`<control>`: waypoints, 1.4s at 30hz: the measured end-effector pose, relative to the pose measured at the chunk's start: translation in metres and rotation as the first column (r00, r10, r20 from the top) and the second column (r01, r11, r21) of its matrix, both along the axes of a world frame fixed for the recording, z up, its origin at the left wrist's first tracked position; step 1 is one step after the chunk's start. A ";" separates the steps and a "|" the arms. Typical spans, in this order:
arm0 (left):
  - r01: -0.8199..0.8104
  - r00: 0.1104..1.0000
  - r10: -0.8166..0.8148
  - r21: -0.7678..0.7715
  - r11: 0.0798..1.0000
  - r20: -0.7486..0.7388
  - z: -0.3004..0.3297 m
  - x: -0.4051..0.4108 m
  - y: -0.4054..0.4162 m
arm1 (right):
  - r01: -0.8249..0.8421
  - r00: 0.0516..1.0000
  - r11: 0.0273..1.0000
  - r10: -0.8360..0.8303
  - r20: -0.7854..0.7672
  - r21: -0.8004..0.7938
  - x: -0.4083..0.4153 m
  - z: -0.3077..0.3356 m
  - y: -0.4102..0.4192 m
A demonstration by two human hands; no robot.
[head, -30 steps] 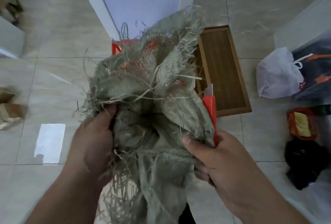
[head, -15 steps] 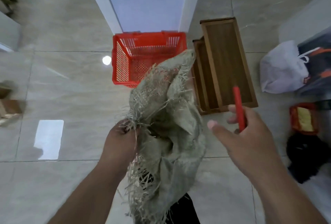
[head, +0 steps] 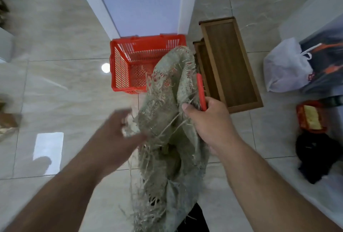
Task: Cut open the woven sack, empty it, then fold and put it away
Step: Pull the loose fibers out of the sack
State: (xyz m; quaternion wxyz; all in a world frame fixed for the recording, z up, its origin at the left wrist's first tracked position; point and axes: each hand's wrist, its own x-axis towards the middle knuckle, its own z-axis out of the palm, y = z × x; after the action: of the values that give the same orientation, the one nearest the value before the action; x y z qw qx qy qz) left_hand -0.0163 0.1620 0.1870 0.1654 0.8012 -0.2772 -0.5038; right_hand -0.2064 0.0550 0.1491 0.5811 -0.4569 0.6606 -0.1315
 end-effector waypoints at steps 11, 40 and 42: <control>0.031 0.992 0.010 -0.312 0.950 0.129 -0.027 -0.010 -0.069 | 0.186 0.916 0.950 -0.259 0.305 0.249 -0.042 -0.004 -0.002; 0.504 0.854 -0.515 -0.127 0.854 -0.071 -0.049 -0.051 -0.077 | 0.201 0.968 0.969 -0.219 -0.122 -0.143 -0.058 0.003 -0.003; 0.495 0.854 -0.509 -0.137 0.858 -0.109 -0.053 -0.053 -0.077 | 0.227 0.968 0.946 -0.245 -0.052 -0.232 -0.063 0.023 0.011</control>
State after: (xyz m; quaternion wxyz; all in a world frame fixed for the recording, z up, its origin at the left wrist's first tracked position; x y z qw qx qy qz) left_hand -0.0695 0.0853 0.1342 0.0888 0.6536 -0.4902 -0.5698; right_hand -0.2690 0.0658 0.1726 0.4791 -0.4419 0.7141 -0.2555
